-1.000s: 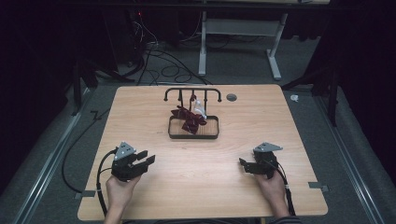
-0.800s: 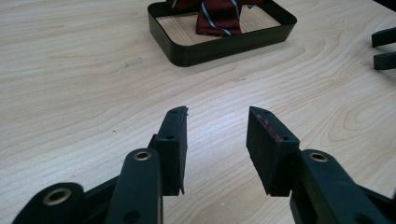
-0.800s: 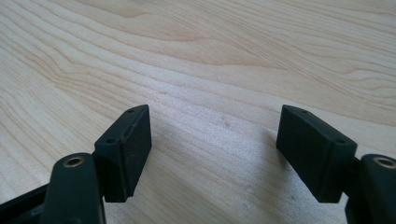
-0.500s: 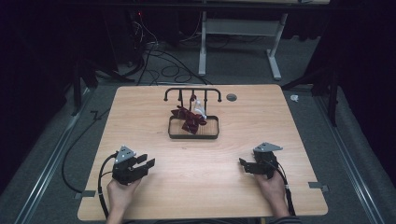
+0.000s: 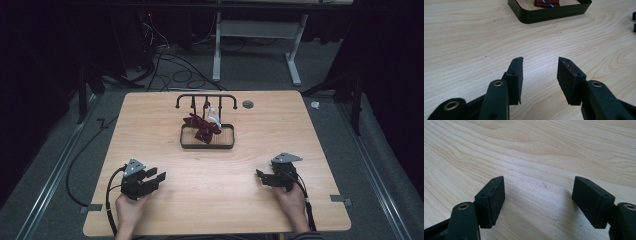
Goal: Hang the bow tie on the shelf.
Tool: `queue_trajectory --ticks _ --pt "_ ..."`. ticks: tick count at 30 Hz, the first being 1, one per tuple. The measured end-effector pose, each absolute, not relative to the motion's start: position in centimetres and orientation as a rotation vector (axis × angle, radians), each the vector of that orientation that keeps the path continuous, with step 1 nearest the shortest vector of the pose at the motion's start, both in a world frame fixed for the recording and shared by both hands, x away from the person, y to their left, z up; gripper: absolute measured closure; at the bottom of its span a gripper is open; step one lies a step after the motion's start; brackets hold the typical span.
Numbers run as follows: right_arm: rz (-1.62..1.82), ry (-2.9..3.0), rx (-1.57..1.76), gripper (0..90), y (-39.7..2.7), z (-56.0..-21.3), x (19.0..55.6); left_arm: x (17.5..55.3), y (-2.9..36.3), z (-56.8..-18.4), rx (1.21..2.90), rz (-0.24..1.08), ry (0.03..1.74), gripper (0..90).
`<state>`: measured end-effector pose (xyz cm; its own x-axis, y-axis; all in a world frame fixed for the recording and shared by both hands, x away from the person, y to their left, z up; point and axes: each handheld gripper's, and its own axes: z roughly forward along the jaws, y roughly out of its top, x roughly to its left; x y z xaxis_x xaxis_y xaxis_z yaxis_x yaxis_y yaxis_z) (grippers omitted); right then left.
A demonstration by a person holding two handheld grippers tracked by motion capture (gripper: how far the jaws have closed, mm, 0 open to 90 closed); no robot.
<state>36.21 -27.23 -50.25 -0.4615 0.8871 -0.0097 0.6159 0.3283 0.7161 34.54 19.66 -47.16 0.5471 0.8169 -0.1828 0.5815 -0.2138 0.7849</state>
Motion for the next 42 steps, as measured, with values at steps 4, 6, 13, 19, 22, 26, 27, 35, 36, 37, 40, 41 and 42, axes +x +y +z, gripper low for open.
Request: queue_trajectory --ticks 4,6,13,19,22,26,27,35,36,37,40,41,42 --pt "0.919 2.198 1.328 27.8 -27.2 -50.2 36.2 34.6 19.7 -47.4 1.912 0.339 1.145 56.4" --pt "0.919 2.198 1.328 27.8 -27.2 -50.2 36.2 34.6 19.8 -47.5 1.911 0.339 1.146 56.3" --pt "0.919 2.198 1.328 27.8 -27.2 -50.3 36.2 34.6 20.0 -47.8 1.91 0.325 1.156 55.7" --pt "0.919 2.198 1.328 27.8 -27.2 -50.2 36.2 34.6 20.1 -48.0 1.906 0.33 1.165 55.3" --pt "0.919 2.198 1.328 27.8 -27.2 -50.2 36.2 34.6 20.2 -48.2 1.907 0.329 1.17 55.2" --pt "0.919 2.198 1.328 27.8 -27.2 -50.2 36.2 34.6 20.3 -48.4 1.903 0.329 1.182 55.1" --pt "0.919 2.198 1.329 27.8 -27.2 -50.2 36.2 34.6 20.3 -48.5 1.906 0.331 1.181 55.1" --pt "0.919 2.198 1.328 27.8 -27.2 -50.2 36.2 34.7 20.5 -49.0 1.904 0.348 1.202 54.0" --pt "0.919 2.198 1.329 27.8 -27.2 -50.2 36.2 34.8 20.5 -49.1 1.899 0.348 1.207 53.9" --pt "0.919 2.197 1.329 27.8 -27.2 -50.2 36.2 34.8 20.5 -49.1 1.905 0.349 1.208 53.8" --pt "0.919 2.197 1.329 27.8 -27.2 -50.2 36.2 34.8 20.6 -49.3 1.906 0.358 1.217 53.0" --pt "0.919 2.197 1.328 27.8 -27.2 -50.3 36.2 34.8 20.6 -49.4 1.906 0.364 1.222 52.5" --pt "0.919 2.197 1.329 27.8 -27.2 -50.2 36.2 34.8 20.6 -49.4 1.907 0.368 1.225 52.3"
